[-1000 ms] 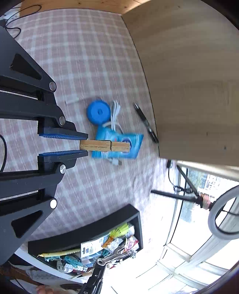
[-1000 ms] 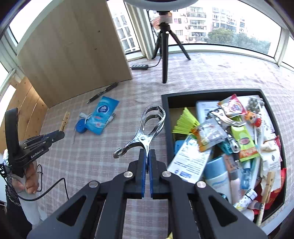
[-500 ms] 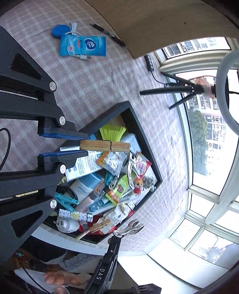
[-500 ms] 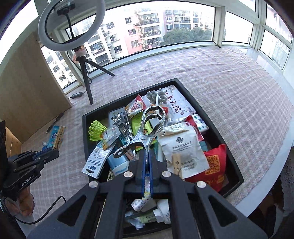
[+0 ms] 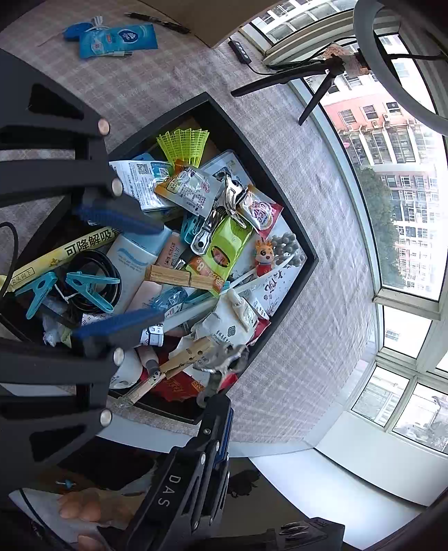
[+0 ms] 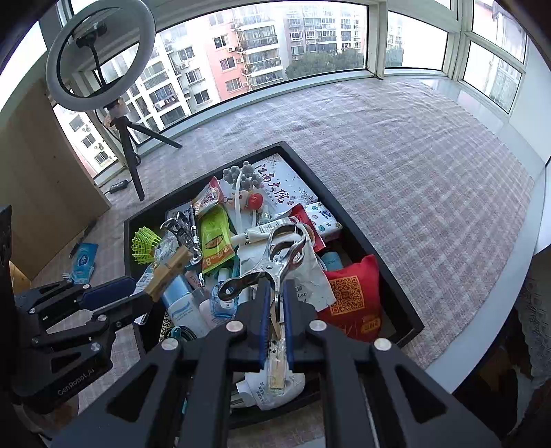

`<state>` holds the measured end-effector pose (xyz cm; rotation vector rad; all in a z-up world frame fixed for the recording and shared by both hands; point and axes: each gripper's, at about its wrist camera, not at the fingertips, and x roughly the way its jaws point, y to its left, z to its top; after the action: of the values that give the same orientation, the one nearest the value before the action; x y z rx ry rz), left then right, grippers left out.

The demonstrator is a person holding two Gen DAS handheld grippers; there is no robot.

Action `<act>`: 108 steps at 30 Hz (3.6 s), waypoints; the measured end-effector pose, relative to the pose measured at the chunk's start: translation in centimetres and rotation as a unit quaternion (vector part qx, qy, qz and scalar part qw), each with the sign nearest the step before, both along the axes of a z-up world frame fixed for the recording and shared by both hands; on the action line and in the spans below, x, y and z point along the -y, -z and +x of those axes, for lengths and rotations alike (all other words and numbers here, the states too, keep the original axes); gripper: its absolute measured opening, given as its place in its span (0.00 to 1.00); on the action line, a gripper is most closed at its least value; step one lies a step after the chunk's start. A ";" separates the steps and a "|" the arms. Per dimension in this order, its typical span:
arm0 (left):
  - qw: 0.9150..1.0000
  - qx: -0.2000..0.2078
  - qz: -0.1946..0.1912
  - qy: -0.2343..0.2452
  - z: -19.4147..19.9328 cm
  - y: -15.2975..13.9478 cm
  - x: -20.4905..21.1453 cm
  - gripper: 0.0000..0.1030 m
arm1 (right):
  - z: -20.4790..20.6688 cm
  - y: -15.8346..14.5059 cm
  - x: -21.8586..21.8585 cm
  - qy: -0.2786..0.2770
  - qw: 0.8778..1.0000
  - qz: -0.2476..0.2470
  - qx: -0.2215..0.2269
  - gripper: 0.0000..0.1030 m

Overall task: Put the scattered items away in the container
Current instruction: 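Carry the clothespin and clamp to the tray and open both grippers, then grasp the blue Vinda wipes pack with the right gripper while the left grasps the blue tape measure, then carry the wipes pack and tape measure to the tray and release them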

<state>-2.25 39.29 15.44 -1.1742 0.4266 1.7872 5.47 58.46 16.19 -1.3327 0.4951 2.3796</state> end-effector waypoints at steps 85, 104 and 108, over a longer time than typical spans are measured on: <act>0.966 -0.014 -0.102 -0.237 -20.5 13.1 28.7 0.48 | -34.2 14.6 34.7 -0.189 0.959 -0.104 0.185 0.59; 0.963 -0.020 -0.088 -0.255 -18.5 13.5 28.4 0.46 | -32.4 13.3 33.5 -0.190 0.961 -0.107 0.168 0.18; 0.960 -0.015 -0.079 -0.267 -18.3 12.9 29.3 0.46 | -31.6 12.0 32.7 -0.189 0.963 -0.116 0.152 0.15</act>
<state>-20.54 9.97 2.56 -1.4742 0.2868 2.2676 -26.12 25.77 4.17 -2.0182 0.4743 2.3890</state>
